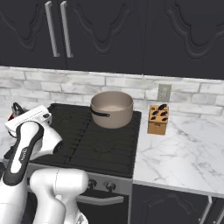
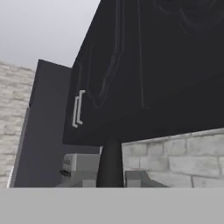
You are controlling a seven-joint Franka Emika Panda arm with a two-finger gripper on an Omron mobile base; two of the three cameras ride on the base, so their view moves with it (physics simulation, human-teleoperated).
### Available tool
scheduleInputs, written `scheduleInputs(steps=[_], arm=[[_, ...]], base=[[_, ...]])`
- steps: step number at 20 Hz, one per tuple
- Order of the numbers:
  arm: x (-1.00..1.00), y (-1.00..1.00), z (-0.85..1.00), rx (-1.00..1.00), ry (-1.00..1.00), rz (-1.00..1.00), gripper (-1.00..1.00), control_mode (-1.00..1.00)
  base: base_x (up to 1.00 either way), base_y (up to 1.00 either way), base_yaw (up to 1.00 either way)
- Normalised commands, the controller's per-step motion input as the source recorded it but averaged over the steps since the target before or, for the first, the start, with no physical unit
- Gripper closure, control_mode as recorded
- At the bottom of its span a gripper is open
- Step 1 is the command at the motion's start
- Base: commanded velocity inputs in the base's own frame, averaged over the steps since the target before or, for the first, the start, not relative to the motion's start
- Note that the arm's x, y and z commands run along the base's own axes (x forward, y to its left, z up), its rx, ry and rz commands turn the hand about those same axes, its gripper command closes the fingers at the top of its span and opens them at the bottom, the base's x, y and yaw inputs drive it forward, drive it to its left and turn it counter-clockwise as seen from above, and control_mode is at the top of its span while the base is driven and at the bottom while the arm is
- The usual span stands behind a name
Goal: Pick the kettle from the counter and place it on a stove burner. Then turn the burner on.
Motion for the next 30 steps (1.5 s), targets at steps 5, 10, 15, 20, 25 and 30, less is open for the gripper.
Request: scheduleInputs(steps=[5, 10, 15, 20, 25, 30], arm=[[0.0, -0.54, 0.0, -0.01, -0.12, 0.0, 1.0, -1.0], [0.11, -0.42, 0.0, -0.02, -0.02, -0.07, 1.0, -1.0], [0.32, -0.28, 0.0, 0.0, 0.18, -0.23, 1.0, -1.0], [0.35, -0.04, 0.0, 0.0, 0.43, -0.24, 1.0, -1.0], [0.37, 0.01, 0.0, 0.0, 0.4, -0.05, 1.0, -1.0], [0.0, 0.0, -0.06, -0.03, 0.01, 0.01, 1.0, -1.0]], base=[[0.0, 0.0, 0.0], [0.0, 0.0, 0.0], [0.0, 0.0, 0.0], [0.0, 0.0, 0.0], [0.0, 0.0, 0.0], [0.0, 0.0, 0.0]])
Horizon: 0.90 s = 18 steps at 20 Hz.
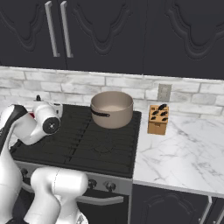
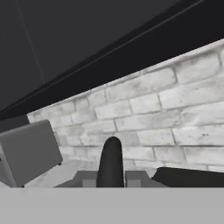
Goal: Pick the kettle from the counter and place it on a stove burner. Then turn the burner on.
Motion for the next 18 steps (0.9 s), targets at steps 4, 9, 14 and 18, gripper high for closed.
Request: scheduleInputs(steps=[4, 9, 14, 18], arm=[[0.04, -0.09, -0.26, -0.13, 0.01, 0.1, 1.0, -1.0], [0.3, -0.16, -0.2, -0.06, 0.05, 0.11, 1.0, -1.0], [0.43, -0.03, -0.17, -0.02, 0.18, 0.07, 1.0, -1.0], [0.37, 0.0, -0.36, -0.04, 0.17, 0.08, 1.0, -1.0]], base=[[0.0, 0.0, 0.0], [0.0, 0.0, 0.0], [0.0, 0.0, 0.0], [0.0, 0.0, 0.0]])
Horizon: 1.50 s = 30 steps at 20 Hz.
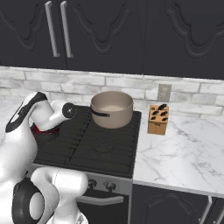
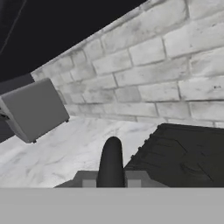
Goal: Pick the kettle from the counter and place it on a stove burner. Then turn the burner on.
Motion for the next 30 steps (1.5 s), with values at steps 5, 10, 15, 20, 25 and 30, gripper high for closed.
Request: scheduleInputs(steps=[5, 10, 15, 20, 25, 30], arm=[[0.06, 0.0, -0.43, -0.02, 0.03, 0.14, 1.0, -1.0], [-0.2, 0.0, -0.03, 0.0, -0.22, 0.14, 1.0, -1.0], [-0.13, -0.02, 0.0, 0.01, -0.18, 0.08, 1.0, -1.0], [0.0, 0.0, 0.0, 0.06, -0.07, 0.0, 1.0, -1.0], [0.0, 0.12, 0.0, 0.13, -0.16, 0.04, 1.0, -1.0], [0.0, 0.25, -0.02, 0.05, -0.13, 0.04, 1.0, -1.0]], base=[[0.0, 0.0, 0.0], [0.0, 0.0, 0.0], [0.0, 0.0, 0.0], [0.0, 0.0, 0.0], [0.0, 0.0, 0.0], [0.0, 0.0, 0.0]])
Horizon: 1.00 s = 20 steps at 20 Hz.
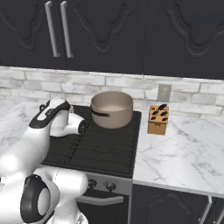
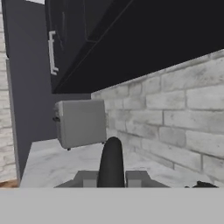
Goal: Pick the kettle from the counter and place it on a stove burner. Then turn the burner on.
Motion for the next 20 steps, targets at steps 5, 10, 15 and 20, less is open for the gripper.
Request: scheduleInputs(steps=[5, 10, 15, 20], arm=[[0.0, 0.12, -0.01, 0.01, -0.03, 0.01, 1.0, -1.0], [0.0, 0.0, -0.03, 0.0, 0.0, 0.0, 1.0, -1.0], [0.0, 0.0, -0.08, 0.0, 0.0, 0.0, 1.0, -1.0], [0.0, 0.05, -0.08, 0.0, 0.0, 0.0, 1.0, -1.0]], base=[[0.0, 0.0, 0.0], [0.0, 0.0, 0.0], [0.0, 0.0, 0.0], [0.0, 0.0, 0.0]])
